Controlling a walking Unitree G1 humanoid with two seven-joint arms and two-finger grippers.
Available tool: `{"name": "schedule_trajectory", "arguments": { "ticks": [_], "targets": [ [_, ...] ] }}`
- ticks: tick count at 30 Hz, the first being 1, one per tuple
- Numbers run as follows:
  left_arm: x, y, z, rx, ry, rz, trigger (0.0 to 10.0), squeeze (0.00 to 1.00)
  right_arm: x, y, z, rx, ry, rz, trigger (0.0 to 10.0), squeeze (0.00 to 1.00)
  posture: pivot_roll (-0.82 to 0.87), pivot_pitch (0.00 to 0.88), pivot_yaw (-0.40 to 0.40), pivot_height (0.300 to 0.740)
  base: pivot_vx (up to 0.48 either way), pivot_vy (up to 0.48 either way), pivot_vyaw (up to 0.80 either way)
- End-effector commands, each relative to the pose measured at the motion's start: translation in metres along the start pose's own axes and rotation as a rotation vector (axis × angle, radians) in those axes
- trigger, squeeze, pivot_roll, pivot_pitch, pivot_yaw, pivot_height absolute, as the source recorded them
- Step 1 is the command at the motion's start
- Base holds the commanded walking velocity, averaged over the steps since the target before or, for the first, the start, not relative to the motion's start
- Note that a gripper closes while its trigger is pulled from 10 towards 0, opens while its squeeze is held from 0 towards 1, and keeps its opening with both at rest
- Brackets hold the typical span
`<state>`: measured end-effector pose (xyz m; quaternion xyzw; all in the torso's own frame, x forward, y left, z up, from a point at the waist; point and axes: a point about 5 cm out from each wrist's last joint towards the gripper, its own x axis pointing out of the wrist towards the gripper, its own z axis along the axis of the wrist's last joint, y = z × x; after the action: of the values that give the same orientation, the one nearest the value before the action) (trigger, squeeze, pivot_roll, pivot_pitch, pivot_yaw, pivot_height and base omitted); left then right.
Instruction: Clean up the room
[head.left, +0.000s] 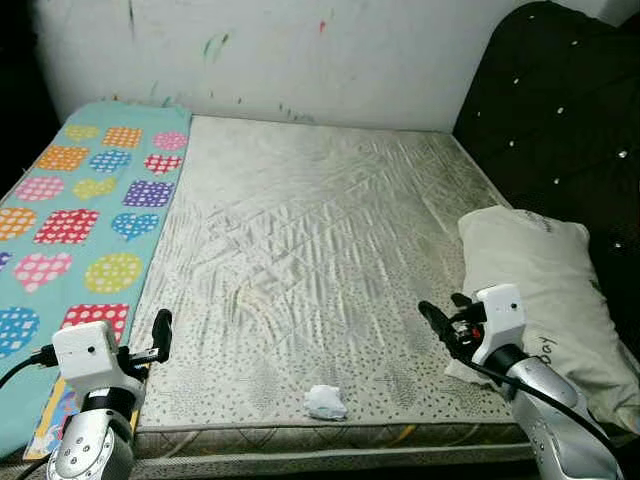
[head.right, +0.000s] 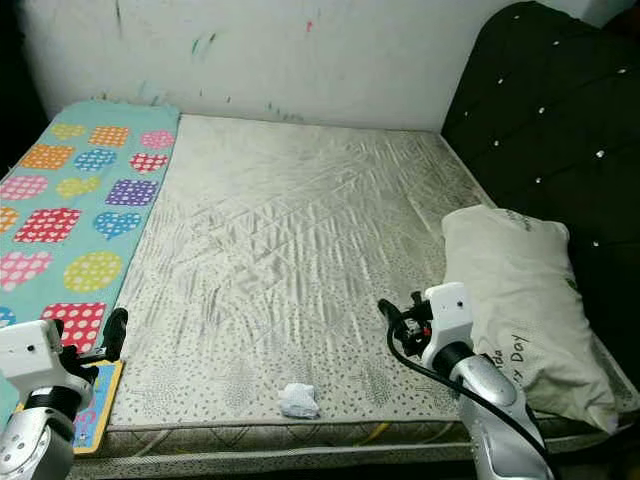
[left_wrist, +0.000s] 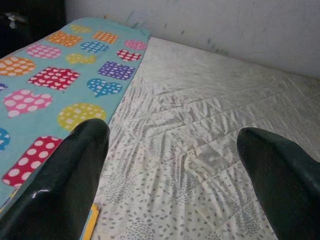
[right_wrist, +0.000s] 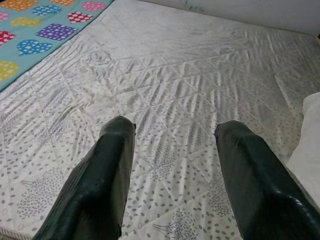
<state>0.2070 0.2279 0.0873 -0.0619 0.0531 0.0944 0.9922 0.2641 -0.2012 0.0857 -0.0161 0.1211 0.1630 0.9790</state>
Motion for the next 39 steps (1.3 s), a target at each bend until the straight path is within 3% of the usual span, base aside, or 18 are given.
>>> {"name": "schedule_trajectory", "arguments": {
  "ticks": [1, 6, 10, 18, 24, 34, 39],
  "targets": [
    [0.001, -0.003, 0.004, -0.017, -0.013, -0.013, 10.0, 0.0, 0.003, 0.001, 0.004, -0.005, -0.007, 0.009, 10.0, 0.0, -0.02, 0.0, -0.103, 0.74, 0.0, 0.0, 0.0],
    [-0.001, -0.003, 0.005, -0.013, -0.032, 0.017, 10.0, 0.0, 0.009, 0.006, 0.006, -0.017, -0.005, 0.039, 10.0, 0.0, 0.0, 0.0, -0.142, 0.74, 0.0, 0.0, 0.0],
    [-0.006, -0.002, 0.003, -0.034, -0.051, 0.065, 10.0, 0.0, 0.023, 0.011, 0.016, -0.052, -0.015, 0.103, 10.0, 0.0, 0.03, 0.0, -0.2, 0.74, 0.0, 0.0, 0.0],
    [-0.007, -0.002, 0.002, -0.038, -0.056, 0.076, 10.0, 0.0, 0.038, 0.01, 0.025, -0.049, -0.04, 0.089, 10.0, 0.0, 0.03, 0.0, -0.193, 0.74, 0.0, 0.0, 0.0],
    [0.011, -0.008, 0.007, -0.026, -0.063, 0.015, 10.0, 0.0, 0.036, 0.013, 0.024, -0.026, -0.076, 0.039, 10.0, 0.0, -0.01, 0.0, -0.12, 0.74, 0.0, 0.0, 0.0],
    [0.056, -0.035, 0.012, 0.011, -0.044, -0.166, 10.0, 0.0, 0.018, -0.008, 0.015, 0.018, -0.138, -0.169, 10.0, 0.0, -0.13, 0.0, 0.062, 0.74, 0.0, 0.0, 0.0],
    [0.065, -0.044, 0.011, 0.022, -0.037, -0.219, 10.0, 0.0, 0.015, -0.013, 0.014, 0.036, -0.164, -0.231, 10.0, 0.0, -0.16, 0.0, 0.102, 0.74, 0.0, 0.0, 0.0]
  ]
}}
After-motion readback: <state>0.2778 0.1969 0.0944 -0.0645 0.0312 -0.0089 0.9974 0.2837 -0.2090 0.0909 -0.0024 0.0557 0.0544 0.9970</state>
